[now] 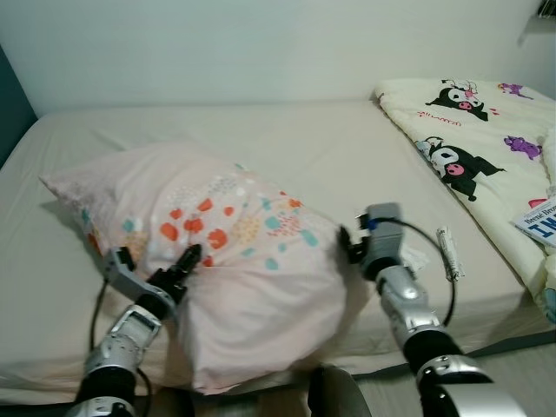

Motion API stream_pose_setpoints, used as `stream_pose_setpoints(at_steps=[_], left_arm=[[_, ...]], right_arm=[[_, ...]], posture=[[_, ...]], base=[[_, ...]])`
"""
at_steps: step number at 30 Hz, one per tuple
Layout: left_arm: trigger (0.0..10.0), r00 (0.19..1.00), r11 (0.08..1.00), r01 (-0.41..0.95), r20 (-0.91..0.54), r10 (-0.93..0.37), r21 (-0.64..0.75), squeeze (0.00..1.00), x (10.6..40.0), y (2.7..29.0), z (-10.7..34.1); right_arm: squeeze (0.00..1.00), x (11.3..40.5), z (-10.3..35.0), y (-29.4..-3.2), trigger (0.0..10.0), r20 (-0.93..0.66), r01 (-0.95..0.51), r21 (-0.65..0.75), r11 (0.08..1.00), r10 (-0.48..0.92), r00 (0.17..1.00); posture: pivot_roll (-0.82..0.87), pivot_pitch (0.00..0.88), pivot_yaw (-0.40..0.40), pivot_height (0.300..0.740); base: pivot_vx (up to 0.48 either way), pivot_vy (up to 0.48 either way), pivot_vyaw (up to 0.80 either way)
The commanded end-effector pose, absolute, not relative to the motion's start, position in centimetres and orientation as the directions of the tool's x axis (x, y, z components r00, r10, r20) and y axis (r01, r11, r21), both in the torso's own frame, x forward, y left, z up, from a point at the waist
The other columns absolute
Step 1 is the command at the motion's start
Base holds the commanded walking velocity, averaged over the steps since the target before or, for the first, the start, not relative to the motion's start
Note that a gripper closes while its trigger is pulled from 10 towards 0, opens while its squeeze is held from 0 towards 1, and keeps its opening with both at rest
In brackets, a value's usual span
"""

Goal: Clean up the room

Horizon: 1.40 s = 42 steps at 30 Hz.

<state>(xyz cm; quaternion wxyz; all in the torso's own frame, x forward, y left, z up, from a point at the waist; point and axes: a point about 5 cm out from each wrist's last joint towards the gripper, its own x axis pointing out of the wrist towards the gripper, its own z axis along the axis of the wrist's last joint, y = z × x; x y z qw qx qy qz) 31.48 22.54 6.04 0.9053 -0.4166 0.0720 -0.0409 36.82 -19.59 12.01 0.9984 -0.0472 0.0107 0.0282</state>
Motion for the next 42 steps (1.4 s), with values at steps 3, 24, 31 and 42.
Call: stream_pose_setpoints(at_steps=[3, 24, 31, 42], left_arm=[[10.0, 0.985, 0.686, -0.095, -0.166, -0.038, -0.721, 1.0, 29.9, 25.6, 4.7], [10.0, 0.904, 0.572, 0.18, -0.094, -0.417, -0.8, 0.56, 28.5, 19.2, 3.3], [10.0, 0.961, 0.44, 0.177, 0.059, -0.269, -0.881, 0.56, 30.1, 20.2, 5.7], [10.0, 0.972, 0.472, 0.201, 0.114, -0.207, -0.859, 0.0, 29.3, 23.5, 7.3]], right_arm=[[0.0, 36.9, 11.8, -20.5, 10.0, -0.059, -0.031, -0.081, 0.996, 0.026, 0.998], [0.0, 34.9, 6.1, -15.5, 10.0, -0.436, -0.356, 0.189, 0.915, 0.403, 0.805], [0.0, 34.3, 5.3, -13.3, 10.0, -0.436, -0.421, 0.24, 0.875, 0.485, 0.758], [0.0, 33.6, 4.7, -12.7, 10.0, -0.448, -0.474, 0.241, 0.847, 0.531, 0.719]], posture=[[0.0, 0.132, -0.076, 0.561], [0.01, 0.138, -0.099, 0.561], [0.0, 0.131, -0.105, 0.561], [0.01, 0.107, -0.111, 0.561]], base=[[0.0, 0.0, 0.0], [0.0, 0.0, 0.0], [0.0, 0.0, 0.0], [0.0, 0.0, 0.0]])
